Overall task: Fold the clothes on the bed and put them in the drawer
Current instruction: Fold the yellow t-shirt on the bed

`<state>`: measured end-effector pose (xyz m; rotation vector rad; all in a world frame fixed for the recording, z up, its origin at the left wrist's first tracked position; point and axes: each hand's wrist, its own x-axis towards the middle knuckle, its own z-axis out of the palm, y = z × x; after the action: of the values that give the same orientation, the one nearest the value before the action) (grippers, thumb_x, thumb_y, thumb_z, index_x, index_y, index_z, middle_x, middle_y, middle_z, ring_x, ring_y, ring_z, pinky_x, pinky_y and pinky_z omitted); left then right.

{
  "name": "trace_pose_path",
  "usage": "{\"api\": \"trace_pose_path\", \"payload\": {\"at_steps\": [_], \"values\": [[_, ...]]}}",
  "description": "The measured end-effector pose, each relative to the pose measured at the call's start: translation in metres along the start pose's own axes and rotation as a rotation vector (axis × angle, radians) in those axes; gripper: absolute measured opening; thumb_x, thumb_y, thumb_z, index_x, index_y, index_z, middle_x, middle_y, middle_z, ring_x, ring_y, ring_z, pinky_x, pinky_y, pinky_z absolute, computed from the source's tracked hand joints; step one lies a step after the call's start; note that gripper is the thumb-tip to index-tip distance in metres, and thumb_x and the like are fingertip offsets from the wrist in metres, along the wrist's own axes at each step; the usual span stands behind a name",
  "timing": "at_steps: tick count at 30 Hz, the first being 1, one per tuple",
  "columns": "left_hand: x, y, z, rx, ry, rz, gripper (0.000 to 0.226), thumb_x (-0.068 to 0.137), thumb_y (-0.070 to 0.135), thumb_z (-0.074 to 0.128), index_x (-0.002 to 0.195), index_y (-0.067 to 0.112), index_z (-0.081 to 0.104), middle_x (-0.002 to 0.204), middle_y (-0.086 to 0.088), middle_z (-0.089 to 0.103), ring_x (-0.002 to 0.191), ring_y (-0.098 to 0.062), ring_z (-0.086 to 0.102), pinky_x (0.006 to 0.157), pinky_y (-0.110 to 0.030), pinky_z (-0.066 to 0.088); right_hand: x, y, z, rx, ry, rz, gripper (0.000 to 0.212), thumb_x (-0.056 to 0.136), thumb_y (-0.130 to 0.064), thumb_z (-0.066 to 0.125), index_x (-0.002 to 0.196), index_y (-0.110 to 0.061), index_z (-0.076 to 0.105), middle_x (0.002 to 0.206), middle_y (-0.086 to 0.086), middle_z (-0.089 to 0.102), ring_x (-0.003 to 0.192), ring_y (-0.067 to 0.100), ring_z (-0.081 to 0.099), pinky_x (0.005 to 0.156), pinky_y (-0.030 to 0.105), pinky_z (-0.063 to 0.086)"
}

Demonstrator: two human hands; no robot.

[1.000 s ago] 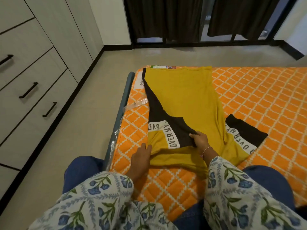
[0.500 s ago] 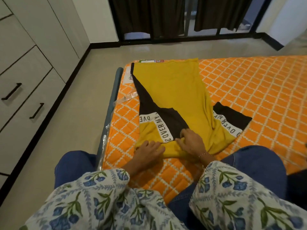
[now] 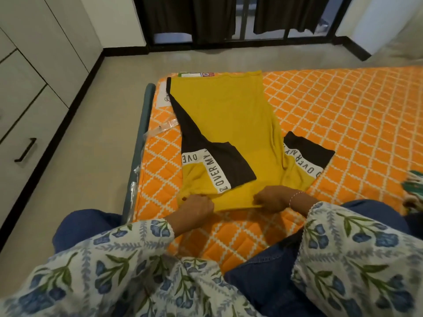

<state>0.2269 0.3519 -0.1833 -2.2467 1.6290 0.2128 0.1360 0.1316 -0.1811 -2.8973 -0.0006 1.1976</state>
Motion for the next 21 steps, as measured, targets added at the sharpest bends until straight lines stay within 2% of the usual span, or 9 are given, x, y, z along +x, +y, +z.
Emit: {"api": "trace_pose_path", "payload": {"at_steps": [2, 4, 6, 9, 11, 12, 15, 17, 21], "values": [[0.005, -0.003, -0.007, -0.044, -0.085, -0.031, 0.033, 0.087, 0.035, 0.062, 0.103, 0.006, 0.062, 0.104, -0.014, 0.064, 0.094, -0.026, 0.063, 0.054, -0.025, 0.03, -0.004, 0.009, -0.018, 0.161, -0.22, 0.027, 0.037, 0.094, -0.026, 0.055, 0.129, -0.017, 0.053, 0.133, 0.008, 0.053, 0.117, 0.026, 0.052, 0.095, 0.036, 0.042], [0.013, -0.013, -0.016, -0.18, -0.015, -0.19, 0.04, 0.097, 0.042, 0.041, 0.12, 0.012, 0.053, 0.12, -0.01, 0.057, 0.108, -0.026, 0.056, 0.069, -0.029, 0.034, 0.0, 0.017, -0.035, 0.45, -0.196, 0.069, 0.023, 0.092, -0.025, 0.056, 0.114, -0.021, 0.061, 0.122, 0.009, 0.06, 0.101, 0.023, 0.057, 0.086, 0.037, 0.048], [0.018, -0.022, -0.005, -0.266, 0.131, -0.302, 0.047, 0.098, 0.044, 0.037, 0.135, 0.015, 0.042, 0.137, -0.01, 0.046, 0.123, -0.027, 0.046, 0.088, -0.032, 0.038, 0.014, 0.018, -0.043, 0.609, 0.123, 0.158, 0.018, 0.092, -0.026, 0.055, 0.102, -0.013, 0.064, 0.113, 0.013, 0.065, 0.094, 0.025, 0.059, 0.075, 0.033, 0.046], [0.019, -0.019, 0.017, -0.381, 0.0, -0.464, 0.08, 0.09, 0.064, 0.035, 0.15, 0.014, 0.018, 0.158, -0.016, 0.01, 0.145, -0.031, 0.011, 0.114, -0.047, 0.016, 0.049, 0.006, -0.034, 0.634, 0.526, 0.403, 0.04, 0.094, -0.038, 0.053, 0.115, -0.005, 0.056, 0.118, 0.018, 0.057, 0.107, 0.034, 0.054, 0.079, 0.037, 0.043], [0.014, -0.011, 0.029, -0.383, 0.031, -0.488, 0.088, 0.08, 0.071, 0.036, 0.145, 0.011, 0.034, 0.153, -0.022, 0.024, 0.138, -0.036, 0.031, 0.102, -0.053, 0.036, 0.067, -0.004, -0.028, 0.833, 0.546, 0.5, 0.046, 0.092, -0.042, 0.057, 0.116, -0.003, 0.051, 0.115, 0.017, 0.054, 0.105, 0.034, 0.053, 0.078, 0.039, 0.043], [0.007, -0.008, 0.033, -0.39, 0.033, -0.472, 0.083, 0.075, 0.067, 0.05, 0.134, 0.01, 0.049, 0.141, -0.025, 0.042, 0.123, -0.039, 0.05, 0.084, -0.05, 0.049, 0.073, -0.005, -0.029, 0.949, 0.541, 0.513, 0.045, 0.089, -0.04, 0.062, 0.113, -0.003, 0.051, 0.107, 0.016, 0.054, 0.099, 0.032, 0.053, 0.073, 0.036, 0.041], [-0.018, -0.001, 0.04, -0.453, 0.158, -0.505, 0.072, 0.054, 0.029, 0.088, 0.115, 0.014, 0.051, 0.109, -0.018, 0.059, 0.08, -0.032, 0.063, 0.043, -0.03, 0.046, 0.081, 0.001, -0.035, 1.112, 0.554, 0.481, 0.024, 0.084, -0.023, 0.07, 0.083, -0.006, 0.052, 0.079, 0.008, 0.05, 0.083, 0.026, 0.048, 0.058, 0.031, 0.034], [-0.028, -0.001, 0.05, -0.487, 0.218, -0.507, 0.073, 0.049, 0.012, 0.089, 0.107, 0.015, 0.046, 0.099, -0.014, 0.053, 0.071, -0.027, 0.059, 0.036, -0.026, 0.033, 0.082, 0.006, -0.035, 1.109, 0.628, 0.457, 0.023, 0.085, -0.013, 0.064, 0.069, -0.008, 0.048, 0.067, 0.007, 0.046, 0.078, 0.026, 0.049, 0.051, 0.03, 0.029], [-0.028, 0.004, 0.042, -0.428, 0.075, -0.455, 0.071, 0.056, 0.018, 0.089, 0.108, 0.016, 0.039, 0.109, -0.018, 0.052, 0.078, -0.032, 0.057, 0.041, -0.03, 0.033, 0.072, 0.015, -0.023, 1.406, 0.808, 0.401, 0.008, 0.093, -0.011, 0.057, 0.091, -0.006, 0.051, 0.089, 0.019, 0.057, 0.074, 0.03, 0.054, 0.057, 0.034, 0.044]]}}
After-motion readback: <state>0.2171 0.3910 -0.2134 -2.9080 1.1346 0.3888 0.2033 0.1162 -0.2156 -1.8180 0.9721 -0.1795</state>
